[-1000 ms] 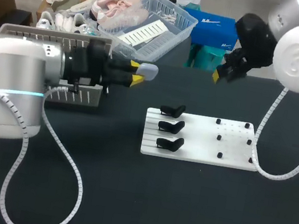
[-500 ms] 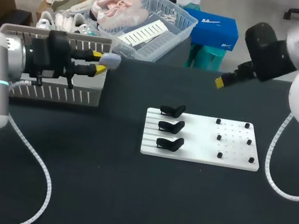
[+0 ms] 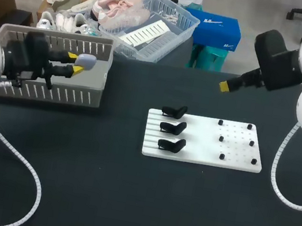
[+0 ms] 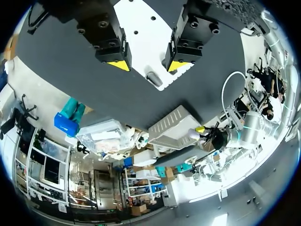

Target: Pick up each earbud case from the left stands, insert the matching earbuds, close the lid, and place the case in the box.

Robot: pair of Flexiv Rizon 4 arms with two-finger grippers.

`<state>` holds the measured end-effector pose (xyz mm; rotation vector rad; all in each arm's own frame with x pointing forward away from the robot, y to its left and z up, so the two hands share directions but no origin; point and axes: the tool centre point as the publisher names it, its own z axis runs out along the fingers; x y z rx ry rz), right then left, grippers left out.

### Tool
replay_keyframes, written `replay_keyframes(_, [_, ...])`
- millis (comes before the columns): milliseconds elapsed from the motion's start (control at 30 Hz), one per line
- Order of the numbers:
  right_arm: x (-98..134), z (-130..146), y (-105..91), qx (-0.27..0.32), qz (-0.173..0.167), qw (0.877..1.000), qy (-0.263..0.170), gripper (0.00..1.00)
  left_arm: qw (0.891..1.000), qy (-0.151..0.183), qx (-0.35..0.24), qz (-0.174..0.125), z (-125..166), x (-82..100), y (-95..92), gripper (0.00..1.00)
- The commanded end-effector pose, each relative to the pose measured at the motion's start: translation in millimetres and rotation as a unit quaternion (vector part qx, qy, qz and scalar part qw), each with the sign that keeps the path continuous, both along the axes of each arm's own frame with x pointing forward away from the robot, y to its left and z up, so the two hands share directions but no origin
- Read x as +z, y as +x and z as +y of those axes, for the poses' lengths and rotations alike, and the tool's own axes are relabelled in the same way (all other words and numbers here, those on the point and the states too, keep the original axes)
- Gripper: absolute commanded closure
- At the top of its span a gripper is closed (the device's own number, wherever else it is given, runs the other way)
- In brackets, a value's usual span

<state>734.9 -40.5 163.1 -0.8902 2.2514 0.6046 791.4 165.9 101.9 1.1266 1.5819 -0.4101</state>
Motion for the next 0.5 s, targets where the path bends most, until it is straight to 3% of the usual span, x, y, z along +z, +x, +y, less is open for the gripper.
replay_keyframes(33, [0,-1,4.4,-0.001,0.008,1.0,0.0,0.54,0.998,0.012,0.051,-0.02,2,-8.7,8.6,1.0])
replay_keyframes(233, [-3,-2,9.2,-0.002,0.019,1.0,-0.005,0.55,0.997,0.013,0.072,-0.012,10,-14.9,24.9,1.0])
replay_keyframes(500, [-1,-2,14.0,-0.007,0.018,1.0,-0.002,0.55,0.997,0.02,0.072,0.024,8,-25.5,43.1,1.0])
